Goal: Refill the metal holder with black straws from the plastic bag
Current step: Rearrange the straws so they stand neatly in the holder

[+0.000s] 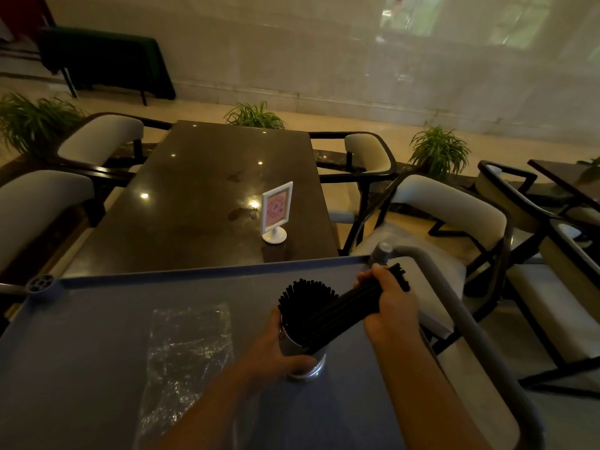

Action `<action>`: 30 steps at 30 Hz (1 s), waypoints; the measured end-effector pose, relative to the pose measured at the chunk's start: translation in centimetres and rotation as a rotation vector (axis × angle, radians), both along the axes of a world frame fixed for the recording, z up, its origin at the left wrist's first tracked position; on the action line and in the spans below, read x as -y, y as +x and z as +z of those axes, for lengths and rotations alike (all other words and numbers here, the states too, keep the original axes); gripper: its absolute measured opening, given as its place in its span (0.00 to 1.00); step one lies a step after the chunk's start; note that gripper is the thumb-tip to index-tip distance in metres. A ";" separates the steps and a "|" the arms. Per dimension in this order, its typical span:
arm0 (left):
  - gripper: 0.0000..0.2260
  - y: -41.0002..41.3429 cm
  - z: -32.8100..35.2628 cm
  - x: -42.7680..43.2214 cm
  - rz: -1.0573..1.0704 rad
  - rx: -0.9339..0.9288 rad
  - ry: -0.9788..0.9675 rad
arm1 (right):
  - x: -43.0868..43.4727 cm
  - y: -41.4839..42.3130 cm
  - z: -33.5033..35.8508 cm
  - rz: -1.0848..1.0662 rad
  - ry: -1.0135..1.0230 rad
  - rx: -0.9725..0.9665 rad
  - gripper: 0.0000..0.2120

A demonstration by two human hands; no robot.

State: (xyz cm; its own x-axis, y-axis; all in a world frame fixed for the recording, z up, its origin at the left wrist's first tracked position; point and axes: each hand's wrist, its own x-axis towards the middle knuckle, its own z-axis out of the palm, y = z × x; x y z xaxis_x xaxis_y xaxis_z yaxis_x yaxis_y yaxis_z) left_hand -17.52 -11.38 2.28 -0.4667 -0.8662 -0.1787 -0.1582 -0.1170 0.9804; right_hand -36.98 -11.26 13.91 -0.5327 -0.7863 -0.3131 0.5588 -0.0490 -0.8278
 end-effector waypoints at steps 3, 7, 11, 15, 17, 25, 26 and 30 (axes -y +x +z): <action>0.45 -0.2 -0.5 0.0 0.031 0.076 -0.081 | 0.7 0.4 0.2 -0.030 0.037 0.004 0.07; 0.46 -0.8 -0.8 0.3 0.068 0.140 -0.174 | 1.7 0.4 0.2 -0.105 0.109 0.031 0.08; 0.45 -1.5 -1.0 0.5 0.109 0.142 -0.218 | 2.1 0.3 -0.3 -0.123 0.148 -0.012 0.04; 0.42 -1.4 -1.3 0.8 0.102 0.117 -0.208 | 1.8 -0.7 -0.9 -0.163 0.172 -0.029 0.06; 0.41 -1.2 -1.4 0.8 0.105 0.092 -0.194 | 1.7 -0.8 -1.2 -0.166 0.154 -0.045 0.07; 0.42 -1.4 -1.2 0.6 0.110 0.068 -0.195 | 2.1 0.4 -1.3 -0.183 0.111 -0.181 0.03; 0.43 -1.3 -1.3 0.7 0.102 0.070 -0.185 | 2.2 0.1 -1.2 -0.201 0.125 -0.157 0.03; 0.41 -1.1 -1.2 0.7 0.106 0.072 -0.167 | 2.4 -1.0 -0.6 -0.260 0.143 -0.084 0.03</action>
State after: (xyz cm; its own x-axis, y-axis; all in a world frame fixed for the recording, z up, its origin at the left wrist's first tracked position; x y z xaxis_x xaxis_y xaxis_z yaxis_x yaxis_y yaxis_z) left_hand -18.64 -12.08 1.11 -0.3625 -0.9302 -0.0579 -0.2235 0.0264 0.9743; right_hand -37.96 -13.69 13.31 -0.7390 -0.5713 -0.3571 0.4723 -0.0614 -0.8793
